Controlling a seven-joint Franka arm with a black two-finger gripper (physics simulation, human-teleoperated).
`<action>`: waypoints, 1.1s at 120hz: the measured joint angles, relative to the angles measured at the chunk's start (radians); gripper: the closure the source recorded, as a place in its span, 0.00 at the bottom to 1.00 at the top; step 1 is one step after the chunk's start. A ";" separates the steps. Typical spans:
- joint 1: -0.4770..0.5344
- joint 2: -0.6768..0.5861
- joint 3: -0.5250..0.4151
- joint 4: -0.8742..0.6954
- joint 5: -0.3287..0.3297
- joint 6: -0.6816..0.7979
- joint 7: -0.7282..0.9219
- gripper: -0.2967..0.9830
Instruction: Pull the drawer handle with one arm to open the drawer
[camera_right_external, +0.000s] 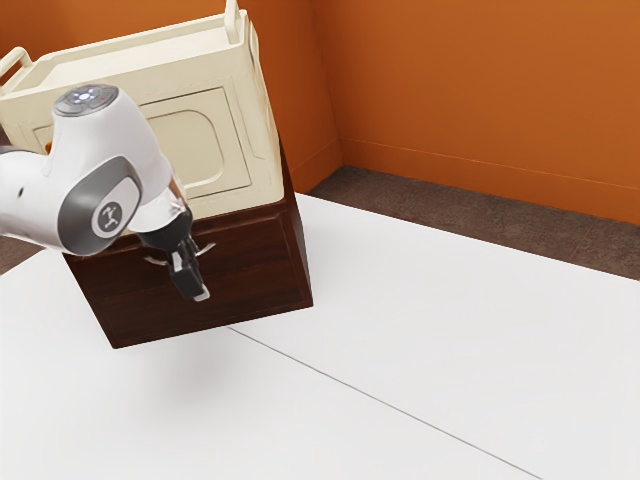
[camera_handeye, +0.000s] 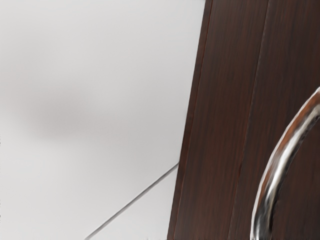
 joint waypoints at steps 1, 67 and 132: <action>0.000 0.000 0.000 0.000 0.000 0.000 0.000 0.29; -0.001 -0.023 -0.001 -0.008 -0.002 -0.022 0.008 0.46; -0.004 -0.060 0.000 -0.043 -0.005 -0.039 0.014 0.57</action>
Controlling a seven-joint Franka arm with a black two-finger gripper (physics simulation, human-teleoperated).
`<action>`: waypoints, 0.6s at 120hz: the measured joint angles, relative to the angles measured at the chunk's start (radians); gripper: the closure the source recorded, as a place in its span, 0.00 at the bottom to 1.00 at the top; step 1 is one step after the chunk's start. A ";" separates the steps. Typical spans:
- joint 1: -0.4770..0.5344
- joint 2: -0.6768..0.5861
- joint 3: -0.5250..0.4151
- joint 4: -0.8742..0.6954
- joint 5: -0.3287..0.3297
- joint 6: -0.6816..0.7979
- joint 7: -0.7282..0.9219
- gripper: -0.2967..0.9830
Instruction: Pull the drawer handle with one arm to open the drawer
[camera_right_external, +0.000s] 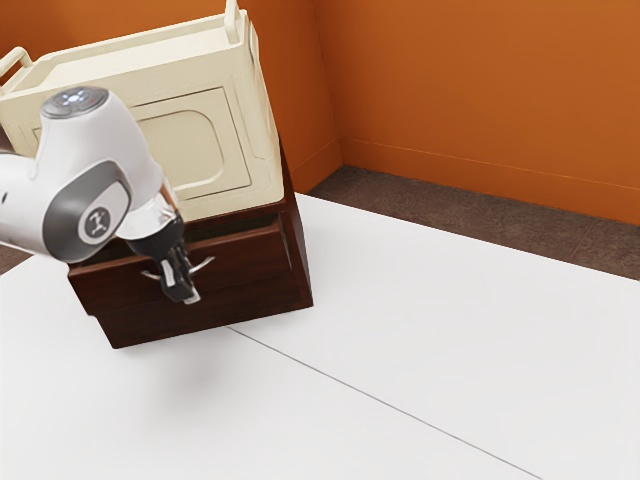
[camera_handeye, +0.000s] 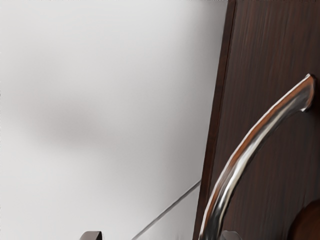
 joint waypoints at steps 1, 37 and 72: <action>0.000 -0.001 0.000 -0.001 0.000 0.000 0.000 0.57; 0.002 -0.037 -0.001 -0.038 -0.022 -0.001 -0.002 0.56; 0.009 -0.035 -0.012 -0.040 -0.034 -0.007 -0.009 0.57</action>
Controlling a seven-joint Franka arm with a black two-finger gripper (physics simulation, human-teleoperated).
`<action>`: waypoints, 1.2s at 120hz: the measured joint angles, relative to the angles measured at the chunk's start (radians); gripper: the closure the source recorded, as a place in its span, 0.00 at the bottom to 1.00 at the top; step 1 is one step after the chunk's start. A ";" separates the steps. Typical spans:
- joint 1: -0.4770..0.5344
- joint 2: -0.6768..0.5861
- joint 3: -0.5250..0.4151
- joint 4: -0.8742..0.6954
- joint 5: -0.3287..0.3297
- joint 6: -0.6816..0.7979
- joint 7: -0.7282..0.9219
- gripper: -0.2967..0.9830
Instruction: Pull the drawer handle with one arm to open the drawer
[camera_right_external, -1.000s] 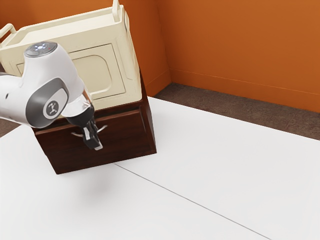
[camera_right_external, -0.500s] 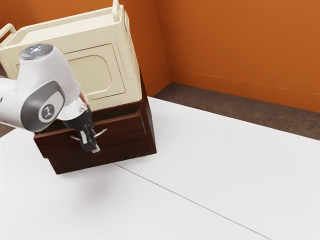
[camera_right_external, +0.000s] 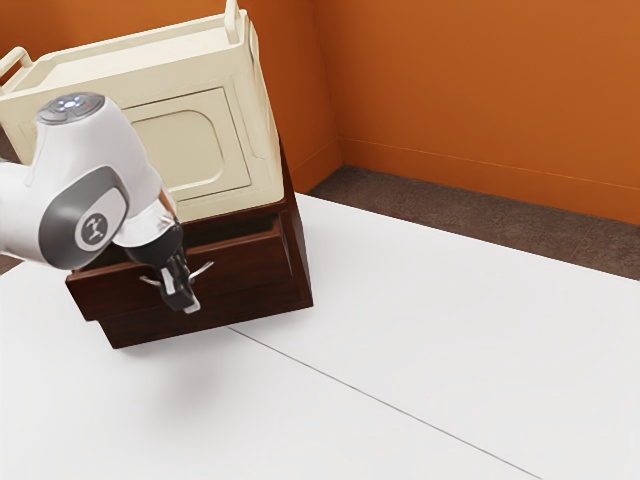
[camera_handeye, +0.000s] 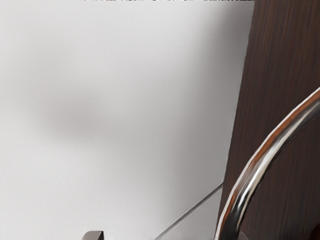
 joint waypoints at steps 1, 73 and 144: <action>0.000 0.000 -0.001 0.000 -0.001 -0.001 0.000 0.57; -0.015 -0.030 -0.012 -0.013 -0.007 -0.063 -0.049 0.59; -0.001 -0.079 -0.011 -0.051 -0.010 -0.068 -0.093 0.59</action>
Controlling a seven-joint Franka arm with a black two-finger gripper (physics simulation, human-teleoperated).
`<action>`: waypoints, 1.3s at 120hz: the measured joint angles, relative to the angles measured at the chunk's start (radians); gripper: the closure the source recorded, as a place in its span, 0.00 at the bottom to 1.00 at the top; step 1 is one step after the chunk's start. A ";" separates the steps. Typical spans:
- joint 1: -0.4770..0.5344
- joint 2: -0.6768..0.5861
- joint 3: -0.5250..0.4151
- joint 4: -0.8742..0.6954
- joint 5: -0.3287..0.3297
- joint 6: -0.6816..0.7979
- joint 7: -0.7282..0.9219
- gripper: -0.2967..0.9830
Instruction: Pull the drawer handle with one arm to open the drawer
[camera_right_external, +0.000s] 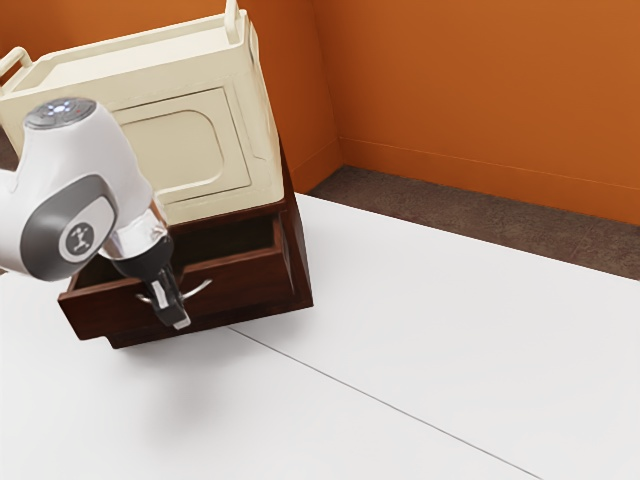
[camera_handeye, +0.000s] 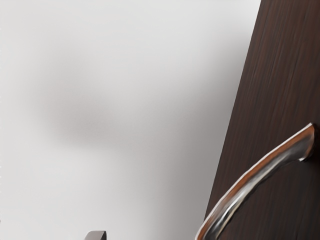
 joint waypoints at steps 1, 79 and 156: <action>0.000 -0.001 0.000 -0.001 0.000 0.000 0.000 0.59; -0.014 -0.056 0.000 -0.060 -0.010 0.016 -0.040 0.59; -0.027 -0.131 0.001 -0.143 0.047 0.110 -0.164 0.49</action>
